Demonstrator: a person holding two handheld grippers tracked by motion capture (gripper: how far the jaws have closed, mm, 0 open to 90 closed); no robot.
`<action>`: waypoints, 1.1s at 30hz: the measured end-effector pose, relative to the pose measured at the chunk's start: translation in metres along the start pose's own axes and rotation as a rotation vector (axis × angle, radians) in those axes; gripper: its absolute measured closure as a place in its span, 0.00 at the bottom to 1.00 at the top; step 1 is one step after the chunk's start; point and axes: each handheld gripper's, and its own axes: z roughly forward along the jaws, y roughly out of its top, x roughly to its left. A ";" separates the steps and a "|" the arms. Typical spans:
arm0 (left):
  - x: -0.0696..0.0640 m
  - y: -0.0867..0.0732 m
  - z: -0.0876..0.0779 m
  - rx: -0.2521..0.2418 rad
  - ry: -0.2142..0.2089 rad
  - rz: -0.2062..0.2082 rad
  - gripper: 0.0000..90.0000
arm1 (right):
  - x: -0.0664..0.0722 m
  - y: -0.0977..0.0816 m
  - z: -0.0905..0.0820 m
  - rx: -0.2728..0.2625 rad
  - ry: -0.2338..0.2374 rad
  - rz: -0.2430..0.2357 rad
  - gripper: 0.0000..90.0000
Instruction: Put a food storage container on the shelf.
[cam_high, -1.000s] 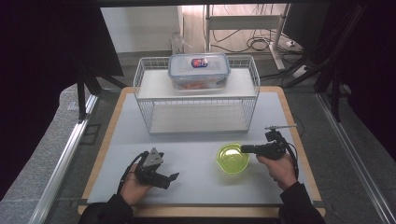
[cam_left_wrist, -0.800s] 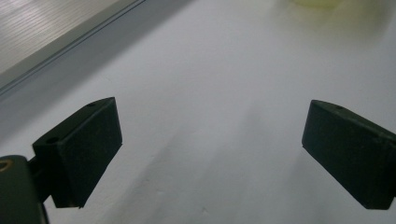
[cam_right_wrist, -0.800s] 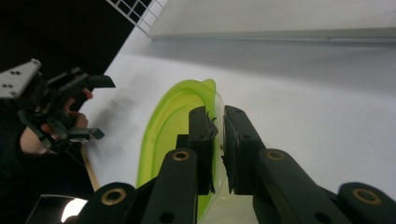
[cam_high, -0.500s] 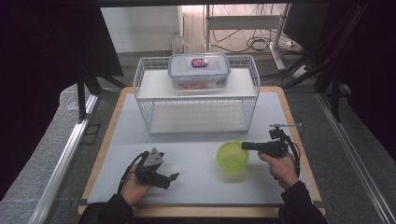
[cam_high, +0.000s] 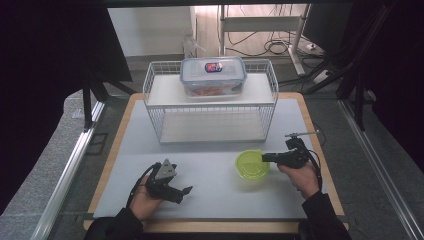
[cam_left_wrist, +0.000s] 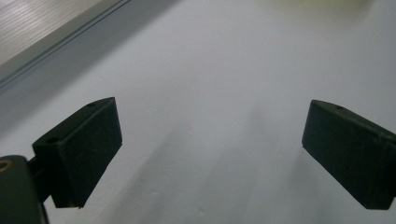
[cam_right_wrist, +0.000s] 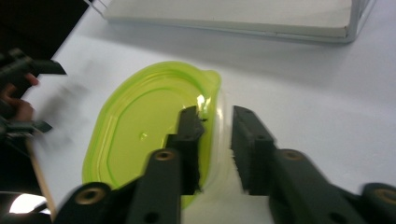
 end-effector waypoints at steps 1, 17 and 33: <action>0.000 0.000 0.000 -0.001 0.001 0.001 0.05 | -0.003 0.000 0.001 -0.007 0.019 0.020 0.76; 0.000 0.000 0.000 0.002 -0.001 0.003 0.05 | -0.010 0.006 0.006 0.030 0.115 0.050 0.89; -0.001 0.000 0.000 0.001 0.002 0.004 0.05 | -0.003 0.009 0.001 0.003 0.150 0.068 0.91</action>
